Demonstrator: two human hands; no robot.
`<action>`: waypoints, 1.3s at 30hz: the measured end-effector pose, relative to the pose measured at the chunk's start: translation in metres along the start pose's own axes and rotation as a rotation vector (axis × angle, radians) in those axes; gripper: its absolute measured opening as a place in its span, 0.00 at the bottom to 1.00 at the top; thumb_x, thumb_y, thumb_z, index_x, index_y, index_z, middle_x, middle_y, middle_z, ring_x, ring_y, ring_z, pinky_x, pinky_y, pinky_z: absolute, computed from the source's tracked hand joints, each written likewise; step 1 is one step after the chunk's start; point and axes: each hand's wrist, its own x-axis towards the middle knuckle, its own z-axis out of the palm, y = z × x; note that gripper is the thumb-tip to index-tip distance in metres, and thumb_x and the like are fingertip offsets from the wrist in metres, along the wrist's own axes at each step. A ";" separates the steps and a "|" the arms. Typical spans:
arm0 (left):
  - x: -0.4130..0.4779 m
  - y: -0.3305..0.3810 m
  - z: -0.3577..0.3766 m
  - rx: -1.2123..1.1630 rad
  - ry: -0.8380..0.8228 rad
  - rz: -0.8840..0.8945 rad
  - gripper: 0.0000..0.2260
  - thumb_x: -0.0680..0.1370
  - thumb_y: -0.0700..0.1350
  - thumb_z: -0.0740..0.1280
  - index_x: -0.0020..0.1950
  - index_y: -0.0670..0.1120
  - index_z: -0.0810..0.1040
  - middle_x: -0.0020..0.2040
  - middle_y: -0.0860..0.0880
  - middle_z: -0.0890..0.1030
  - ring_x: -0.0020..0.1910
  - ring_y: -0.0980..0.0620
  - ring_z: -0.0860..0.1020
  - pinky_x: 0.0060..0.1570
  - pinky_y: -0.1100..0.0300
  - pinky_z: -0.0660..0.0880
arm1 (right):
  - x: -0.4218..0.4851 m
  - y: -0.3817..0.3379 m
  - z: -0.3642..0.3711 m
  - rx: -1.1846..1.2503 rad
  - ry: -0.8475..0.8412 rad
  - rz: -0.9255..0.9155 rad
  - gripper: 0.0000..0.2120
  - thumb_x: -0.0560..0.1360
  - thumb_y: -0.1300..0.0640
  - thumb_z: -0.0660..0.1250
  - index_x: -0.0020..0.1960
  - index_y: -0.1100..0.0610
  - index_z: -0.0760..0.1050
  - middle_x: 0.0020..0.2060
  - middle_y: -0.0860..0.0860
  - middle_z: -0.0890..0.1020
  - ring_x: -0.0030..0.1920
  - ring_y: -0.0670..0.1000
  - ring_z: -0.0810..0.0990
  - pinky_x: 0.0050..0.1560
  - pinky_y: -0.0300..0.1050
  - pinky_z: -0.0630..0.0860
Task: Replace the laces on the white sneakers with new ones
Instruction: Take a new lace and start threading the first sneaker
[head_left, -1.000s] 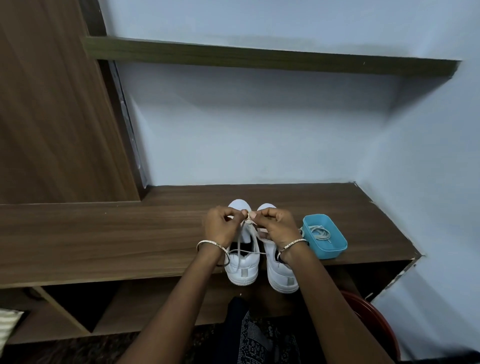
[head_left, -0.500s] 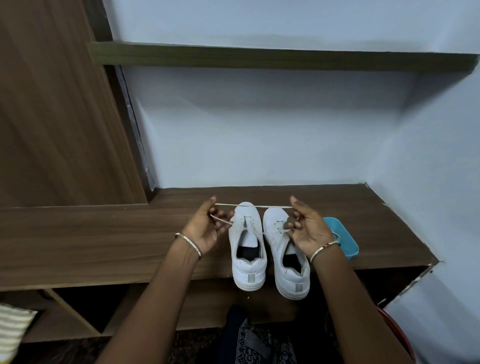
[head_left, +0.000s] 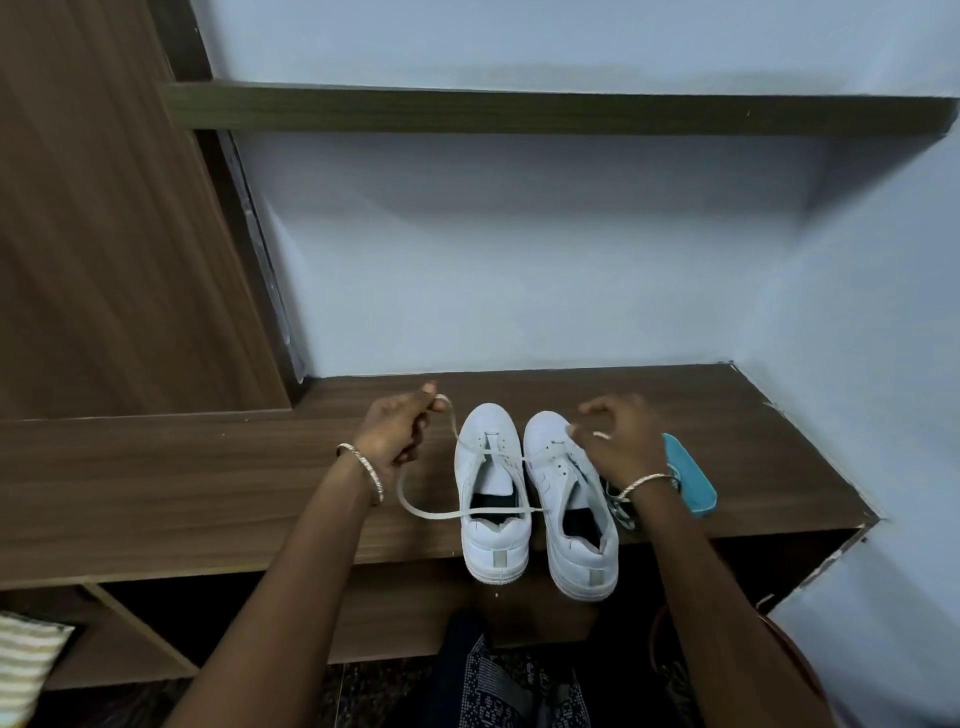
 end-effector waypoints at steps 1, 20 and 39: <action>-0.002 0.002 0.009 -0.006 -0.061 0.015 0.14 0.82 0.51 0.64 0.42 0.44 0.81 0.26 0.53 0.65 0.19 0.59 0.57 0.19 0.68 0.52 | -0.002 -0.014 0.005 -0.001 0.002 -0.076 0.08 0.68 0.52 0.78 0.46 0.49 0.83 0.48 0.49 0.80 0.50 0.48 0.77 0.54 0.43 0.72; 0.026 0.003 0.039 -0.392 -0.015 -0.138 0.13 0.84 0.46 0.60 0.46 0.41 0.79 0.25 0.53 0.67 0.20 0.59 0.62 0.18 0.67 0.57 | -0.035 -0.050 0.039 0.706 -0.687 0.118 0.10 0.80 0.60 0.67 0.60 0.59 0.75 0.52 0.55 0.82 0.51 0.49 0.83 0.53 0.40 0.80; 0.036 0.000 0.044 -0.678 -0.017 -0.198 0.13 0.85 0.46 0.58 0.47 0.41 0.77 0.23 0.53 0.67 0.17 0.59 0.63 0.17 0.68 0.58 | -0.057 -0.070 0.061 1.078 -0.909 0.349 0.05 0.81 0.56 0.65 0.53 0.56 0.70 0.39 0.57 0.83 0.37 0.56 0.82 0.42 0.52 0.80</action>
